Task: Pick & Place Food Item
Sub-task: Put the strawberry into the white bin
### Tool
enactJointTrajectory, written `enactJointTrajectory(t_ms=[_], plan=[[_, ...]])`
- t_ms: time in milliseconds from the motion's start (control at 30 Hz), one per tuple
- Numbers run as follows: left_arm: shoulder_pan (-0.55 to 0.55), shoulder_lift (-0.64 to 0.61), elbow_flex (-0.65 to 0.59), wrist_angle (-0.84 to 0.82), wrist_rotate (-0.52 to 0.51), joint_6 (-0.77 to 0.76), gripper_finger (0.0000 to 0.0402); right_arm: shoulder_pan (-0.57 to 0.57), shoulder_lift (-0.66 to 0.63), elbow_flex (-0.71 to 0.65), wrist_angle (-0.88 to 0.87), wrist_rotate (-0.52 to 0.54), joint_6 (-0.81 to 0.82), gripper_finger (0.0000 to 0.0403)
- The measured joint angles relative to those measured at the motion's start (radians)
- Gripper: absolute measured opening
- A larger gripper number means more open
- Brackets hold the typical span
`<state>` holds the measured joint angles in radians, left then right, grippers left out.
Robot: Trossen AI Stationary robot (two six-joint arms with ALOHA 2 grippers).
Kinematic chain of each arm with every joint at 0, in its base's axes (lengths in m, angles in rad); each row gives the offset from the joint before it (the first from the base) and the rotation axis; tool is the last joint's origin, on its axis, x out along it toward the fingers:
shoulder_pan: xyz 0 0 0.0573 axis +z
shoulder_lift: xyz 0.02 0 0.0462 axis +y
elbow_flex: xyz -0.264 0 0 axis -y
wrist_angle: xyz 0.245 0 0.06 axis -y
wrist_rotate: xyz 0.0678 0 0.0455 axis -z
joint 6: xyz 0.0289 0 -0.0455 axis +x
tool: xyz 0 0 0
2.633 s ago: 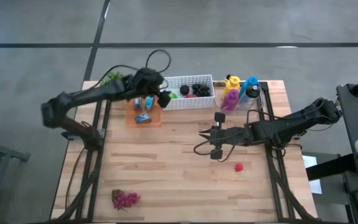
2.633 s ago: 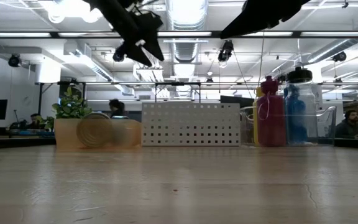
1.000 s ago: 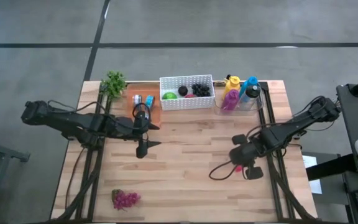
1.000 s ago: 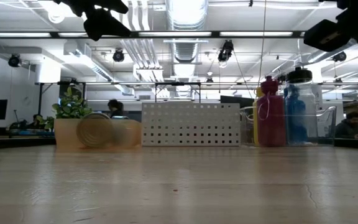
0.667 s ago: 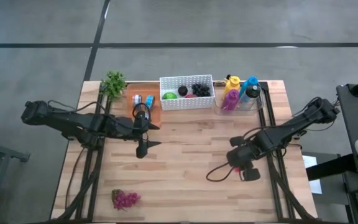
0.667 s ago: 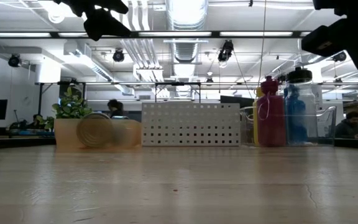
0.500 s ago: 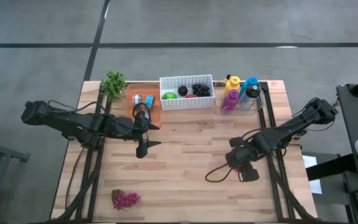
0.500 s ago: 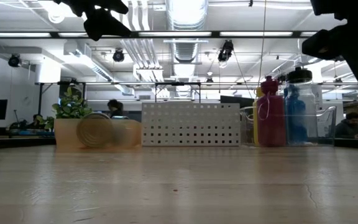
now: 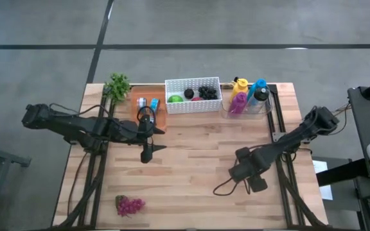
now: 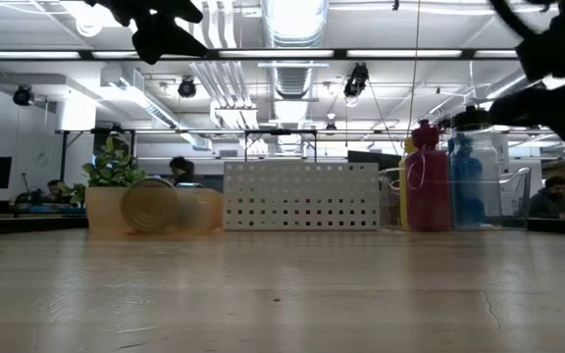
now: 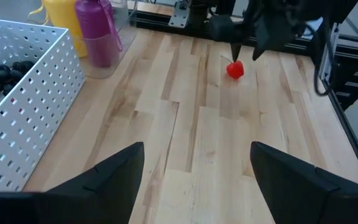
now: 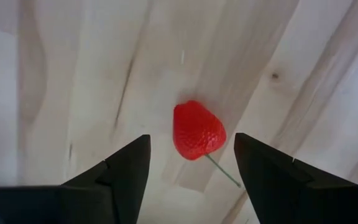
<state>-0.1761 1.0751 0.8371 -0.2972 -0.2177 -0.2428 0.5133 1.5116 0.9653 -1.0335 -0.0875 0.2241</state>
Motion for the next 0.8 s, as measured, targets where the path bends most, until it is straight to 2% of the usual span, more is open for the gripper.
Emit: enactJointTrajectory(t_ms=[400,800], plan=[[0.0,0.0,0.0,0.0,0.0,-0.012,0.0311,0.0,0.142,-0.001,-0.002,0.004,-0.079,0.0233],[0.0,0.0,0.0,0.0,0.0,-0.024,0.0325,0.0,0.153,-0.017,0.029,0.038,-0.105,0.0224]])
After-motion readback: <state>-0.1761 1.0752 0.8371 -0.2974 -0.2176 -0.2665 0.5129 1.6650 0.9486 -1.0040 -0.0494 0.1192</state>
